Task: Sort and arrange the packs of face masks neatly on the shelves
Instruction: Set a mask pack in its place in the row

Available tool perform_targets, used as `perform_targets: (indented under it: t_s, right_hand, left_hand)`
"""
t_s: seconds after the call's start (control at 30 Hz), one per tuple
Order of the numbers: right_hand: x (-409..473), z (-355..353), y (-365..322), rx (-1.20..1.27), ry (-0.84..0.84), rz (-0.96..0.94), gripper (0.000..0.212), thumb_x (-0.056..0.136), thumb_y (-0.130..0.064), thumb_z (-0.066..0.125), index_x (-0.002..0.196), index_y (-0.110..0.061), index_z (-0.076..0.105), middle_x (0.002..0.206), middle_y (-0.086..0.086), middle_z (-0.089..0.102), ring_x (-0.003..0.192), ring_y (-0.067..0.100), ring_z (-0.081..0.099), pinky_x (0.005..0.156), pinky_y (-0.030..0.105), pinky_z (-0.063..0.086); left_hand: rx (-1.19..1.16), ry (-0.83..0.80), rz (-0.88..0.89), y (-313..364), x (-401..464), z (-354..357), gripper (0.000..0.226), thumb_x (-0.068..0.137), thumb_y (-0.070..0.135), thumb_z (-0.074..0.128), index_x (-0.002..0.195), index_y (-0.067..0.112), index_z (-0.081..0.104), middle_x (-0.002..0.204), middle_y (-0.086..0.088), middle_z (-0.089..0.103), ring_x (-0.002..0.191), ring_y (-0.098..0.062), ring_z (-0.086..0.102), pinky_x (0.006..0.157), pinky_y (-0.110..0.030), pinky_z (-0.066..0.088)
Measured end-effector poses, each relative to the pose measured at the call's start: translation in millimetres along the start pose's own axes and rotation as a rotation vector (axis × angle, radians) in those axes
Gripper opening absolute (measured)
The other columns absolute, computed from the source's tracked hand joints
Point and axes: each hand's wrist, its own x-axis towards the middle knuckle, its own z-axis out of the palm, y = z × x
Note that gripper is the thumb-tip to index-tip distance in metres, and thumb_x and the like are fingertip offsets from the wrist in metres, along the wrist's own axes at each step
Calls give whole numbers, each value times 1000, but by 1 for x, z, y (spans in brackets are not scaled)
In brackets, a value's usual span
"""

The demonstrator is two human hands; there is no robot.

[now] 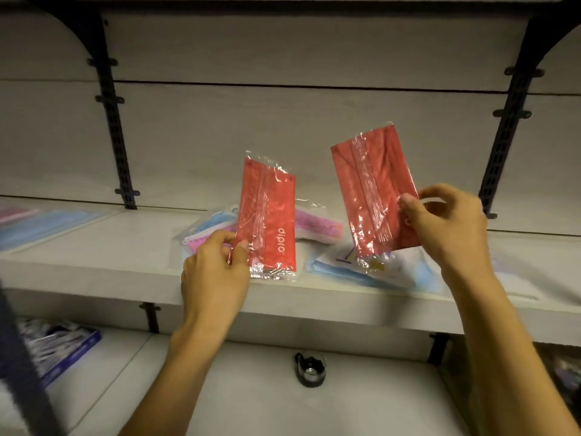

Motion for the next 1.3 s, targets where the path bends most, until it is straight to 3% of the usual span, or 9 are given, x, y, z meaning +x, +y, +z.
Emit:
perform_targets:
  t_s: [0.07, 0.17, 0.23, 0.37, 0.57, 0.73, 0.93, 1.1, 1.3]
  right_hand:
    - [-13, 13, 2, 86, -54, 28, 9, 88, -26, 67, 88, -17, 64, 67, -4, 65, 57, 2, 64, 58, 23, 54]
    - [-31, 32, 2, 232, -124, 120, 11, 83, -30, 70, 79, -21, 65, 67, 5, 69, 65, 23, 69, 67, 50, 59]
    - [-38, 41, -3, 322, -157, 176, 11, 81, -27, 71, 76, -20, 65, 67, 11, 69, 65, 26, 67, 69, 56, 57]
    - [-47, 61, -20, 428, -222, 200, 13, 86, -13, 68, 75, -17, 63, 65, 12, 64, 64, 23, 60, 76, 55, 56]
    - [-72, 106, -36, 508, -309, 215, 9, 86, -15, 69, 88, -7, 65, 51, -8, 63, 55, 9, 58, 68, 33, 51]
    - [-99, 150, -53, 537, -362, 201, 11, 86, -18, 70, 78, -17, 62, 50, -8, 61, 56, 11, 58, 70, 37, 51]
    - [-137, 199, -89, 563, -411, 197, 9, 85, -20, 71, 82, -14, 65, 59, 1, 64, 61, 17, 59, 74, 49, 53]
    - [-179, 231, -129, 581, -406, 218, 7, 86, -19, 70, 84, -13, 66, 71, 16, 69, 62, 21, 61, 74, 50, 54]
    - [-231, 273, -184, 595, -413, 232, 7, 89, -20, 67, 84, -16, 65, 71, 13, 70, 65, 26, 68, 67, 44, 58]
  left_hand:
    - [29, 39, -28, -5, -8, -10, 16, 92, 29, 58, 102, 20, 66, 93, -5, 71, 90, -31, 62, 77, -35, 46]
    - [38, 68, -44, -13, -15, -28, 14, 92, 28, 59, 101, 19, 65, 90, -4, 71, 86, -29, 64, 75, -35, 47]
    - [44, 83, -49, -17, -17, -42, 11, 92, 27, 59, 98, 20, 64, 85, -2, 70, 79, -25, 63, 68, -30, 44]
    - [47, 144, -65, -24, -19, -69, 8, 92, 24, 59, 96, 18, 63, 80, 0, 66, 73, -20, 62, 62, -26, 41]
    - [79, 202, -107, -44, -22, -110, 11, 94, 26, 57, 97, 17, 60, 82, 1, 66, 67, -2, 57, 54, -15, 37]
    - [72, 273, -161, -70, -21, -147, 8, 93, 28, 58, 96, 22, 61, 84, 3, 69, 76, -15, 66, 71, -36, 55]
    - [85, 337, -211, -99, -14, -200, 2, 93, 30, 57, 92, 30, 55, 79, 14, 63, 76, -6, 62, 71, -34, 53]
    - [52, 368, -221, -127, -7, -242, 2, 93, 27, 58, 92, 25, 58, 77, 12, 63, 73, -3, 61, 60, -24, 47]
    - [38, 371, -290, -167, 8, -301, 8, 92, 30, 58, 95, 22, 60, 80, 4, 67, 77, -15, 64, 71, -34, 52]
